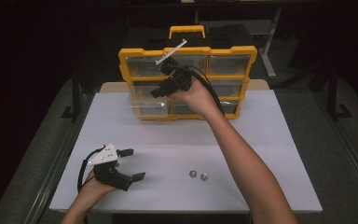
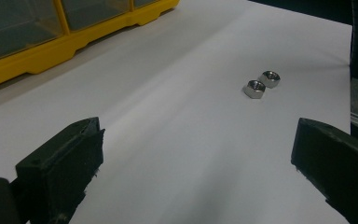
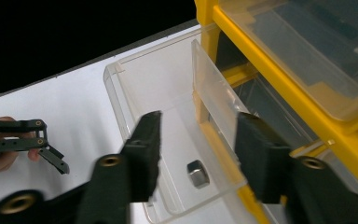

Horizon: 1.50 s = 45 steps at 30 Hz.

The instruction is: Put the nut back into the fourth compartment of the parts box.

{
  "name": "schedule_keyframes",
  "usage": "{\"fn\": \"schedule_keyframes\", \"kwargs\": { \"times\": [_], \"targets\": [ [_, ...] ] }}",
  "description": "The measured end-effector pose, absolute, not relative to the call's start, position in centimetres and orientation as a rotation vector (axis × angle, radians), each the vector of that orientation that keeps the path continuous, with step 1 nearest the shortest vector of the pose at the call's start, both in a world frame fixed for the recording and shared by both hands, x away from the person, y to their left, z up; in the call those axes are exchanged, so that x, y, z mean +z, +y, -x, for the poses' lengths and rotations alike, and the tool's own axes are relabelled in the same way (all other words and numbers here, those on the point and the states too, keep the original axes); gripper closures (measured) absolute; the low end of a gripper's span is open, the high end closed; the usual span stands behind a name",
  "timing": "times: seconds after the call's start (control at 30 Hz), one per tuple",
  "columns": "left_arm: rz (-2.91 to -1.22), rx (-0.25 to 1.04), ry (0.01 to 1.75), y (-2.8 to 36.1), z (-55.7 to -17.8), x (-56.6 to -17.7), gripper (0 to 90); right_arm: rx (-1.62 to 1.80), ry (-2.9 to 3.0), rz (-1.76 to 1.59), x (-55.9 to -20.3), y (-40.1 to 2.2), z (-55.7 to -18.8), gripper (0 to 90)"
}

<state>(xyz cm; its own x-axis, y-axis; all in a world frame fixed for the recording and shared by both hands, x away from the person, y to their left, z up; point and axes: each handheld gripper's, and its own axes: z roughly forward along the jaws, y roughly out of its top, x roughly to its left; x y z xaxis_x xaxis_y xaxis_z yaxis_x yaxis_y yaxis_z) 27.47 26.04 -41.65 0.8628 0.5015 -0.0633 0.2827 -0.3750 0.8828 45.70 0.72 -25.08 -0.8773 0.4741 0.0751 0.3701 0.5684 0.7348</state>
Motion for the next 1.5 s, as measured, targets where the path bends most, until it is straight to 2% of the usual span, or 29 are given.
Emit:
{"fn": "schedule_keyframes", "kwargs": {
  "times": [0.6, 1.5],
  "targets": [
    [-1.971, 0.245, 0.596, 25.8, -27.4, -41.9, 1.9, 1.210, 2.599, -0.694, -24.6, -2.9, -43.6, 26.1],
    [-1.985, 0.274, 0.601, 26.3, -27.4, -41.8, 1.9, 1.234, 2.594, -0.633, -29.1, -7.6, -38.0, 23.6]
  ]
}}
